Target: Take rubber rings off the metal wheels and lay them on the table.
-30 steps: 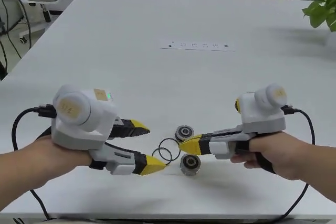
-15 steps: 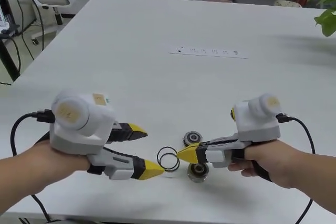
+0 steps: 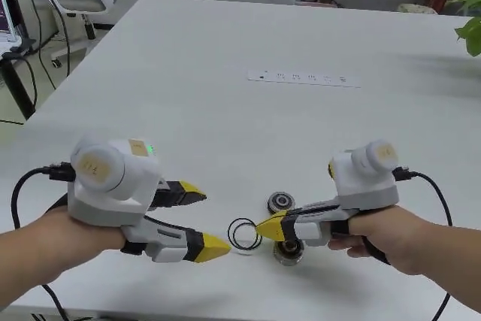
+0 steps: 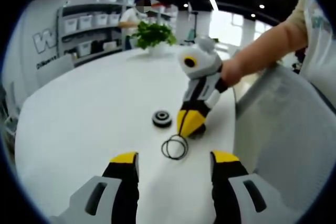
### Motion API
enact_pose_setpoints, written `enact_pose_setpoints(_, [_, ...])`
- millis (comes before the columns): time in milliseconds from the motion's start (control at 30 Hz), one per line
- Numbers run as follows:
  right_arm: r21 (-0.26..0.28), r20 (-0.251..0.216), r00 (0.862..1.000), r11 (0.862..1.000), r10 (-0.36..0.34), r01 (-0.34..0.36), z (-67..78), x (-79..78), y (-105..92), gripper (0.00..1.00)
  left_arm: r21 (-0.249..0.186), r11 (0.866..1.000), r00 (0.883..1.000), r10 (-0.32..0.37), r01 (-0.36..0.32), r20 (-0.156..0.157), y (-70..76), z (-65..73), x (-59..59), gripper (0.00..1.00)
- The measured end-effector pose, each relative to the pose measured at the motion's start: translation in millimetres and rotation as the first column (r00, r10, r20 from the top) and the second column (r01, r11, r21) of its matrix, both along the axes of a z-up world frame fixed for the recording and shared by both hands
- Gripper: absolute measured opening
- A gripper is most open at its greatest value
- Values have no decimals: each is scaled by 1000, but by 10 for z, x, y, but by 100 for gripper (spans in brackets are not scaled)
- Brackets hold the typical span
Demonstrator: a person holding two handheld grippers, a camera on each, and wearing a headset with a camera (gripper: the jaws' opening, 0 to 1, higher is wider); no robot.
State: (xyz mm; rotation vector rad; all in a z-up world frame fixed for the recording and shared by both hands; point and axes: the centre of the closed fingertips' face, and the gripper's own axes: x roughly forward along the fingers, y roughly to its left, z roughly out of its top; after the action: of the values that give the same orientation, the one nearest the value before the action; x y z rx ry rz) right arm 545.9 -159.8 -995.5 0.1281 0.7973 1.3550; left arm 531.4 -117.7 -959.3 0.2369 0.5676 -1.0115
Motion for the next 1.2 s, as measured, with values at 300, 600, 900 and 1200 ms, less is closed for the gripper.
enact_pose_setpoints(300, [-34, 29, 1000, 999, 5, -4, -30, 5, -32, 0, 2, 1000, 1000, -9, 9, -2, -25, -12, -2, 56])
enact_pose_setpoints(600, [-28, 47, 999, 999, -18, 19, 21, 42, -68, 7, -2, 1000, 1000, -1, 1, -1, -25, 2, 20, 56])
enact_pose_setpoints(900, [24, 32, 998, 998, -57, 56, 157, 86, -83, 11, -3, 1000, 1000, 4, -4, 0, -12, 12, 43, 57])
enact_pose_setpoints(1200, [63, 42, 995, 994, -95, 92, 284, 184, -136, 13, -1, 1000, 1000, 6, -6, 2, -35, 50, 103, 56])
